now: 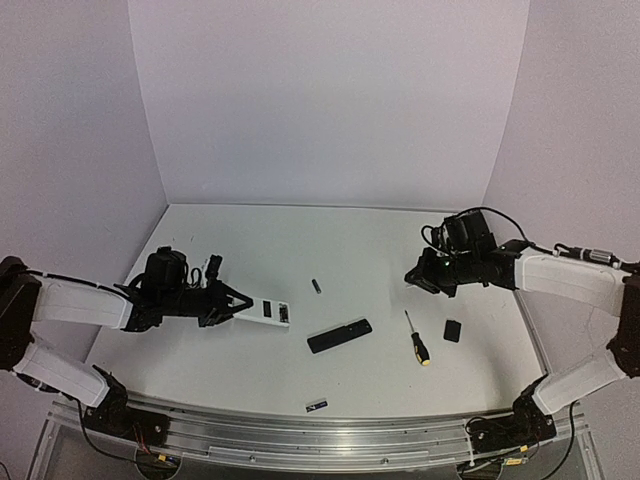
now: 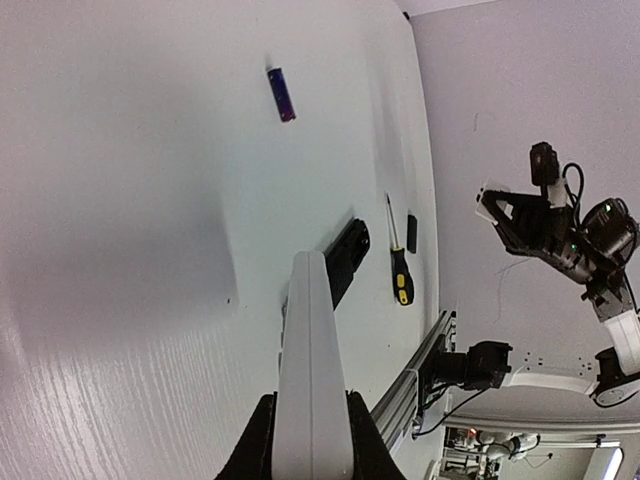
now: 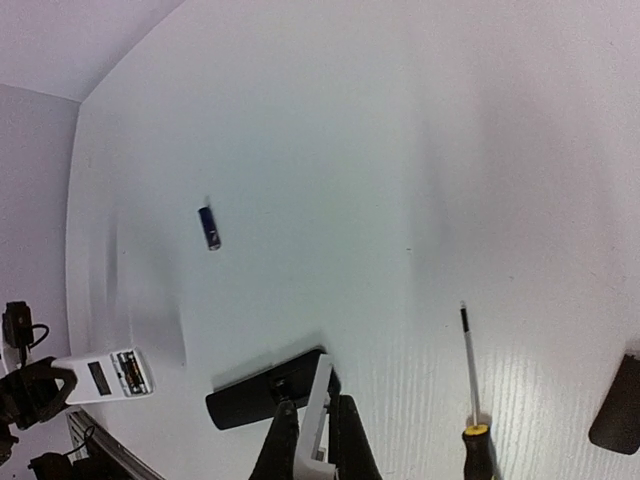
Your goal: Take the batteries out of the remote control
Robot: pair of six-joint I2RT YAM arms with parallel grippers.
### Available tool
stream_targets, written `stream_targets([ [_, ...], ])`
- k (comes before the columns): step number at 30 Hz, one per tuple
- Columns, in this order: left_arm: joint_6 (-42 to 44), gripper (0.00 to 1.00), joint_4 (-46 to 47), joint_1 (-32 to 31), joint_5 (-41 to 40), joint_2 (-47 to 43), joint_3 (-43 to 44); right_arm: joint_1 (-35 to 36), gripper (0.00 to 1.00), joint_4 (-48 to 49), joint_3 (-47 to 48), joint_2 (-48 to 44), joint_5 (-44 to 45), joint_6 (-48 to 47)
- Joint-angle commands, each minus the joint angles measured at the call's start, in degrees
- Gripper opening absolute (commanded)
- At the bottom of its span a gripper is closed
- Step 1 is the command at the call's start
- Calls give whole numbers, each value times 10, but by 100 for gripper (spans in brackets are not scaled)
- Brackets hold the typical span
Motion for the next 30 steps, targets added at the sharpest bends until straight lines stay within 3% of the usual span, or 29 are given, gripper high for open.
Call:
stream_targets([
  [1,29,0,42,12,119,58,17,-64,0,3,19,68,-71,-3],
  [6,55,0,6,12,150,112,48,-113,0,4,48,149,-112,-11],
  [16,98,2,-67,12,144,158,86,-134,1,16,67,235,-131,-19],
  [23,112,12,-99,12,129,189,105,-143,8,20,61,248,-134,-18],
  [30,136,34,-155,13,70,180,121,-151,21,20,37,228,-115,-13],
])
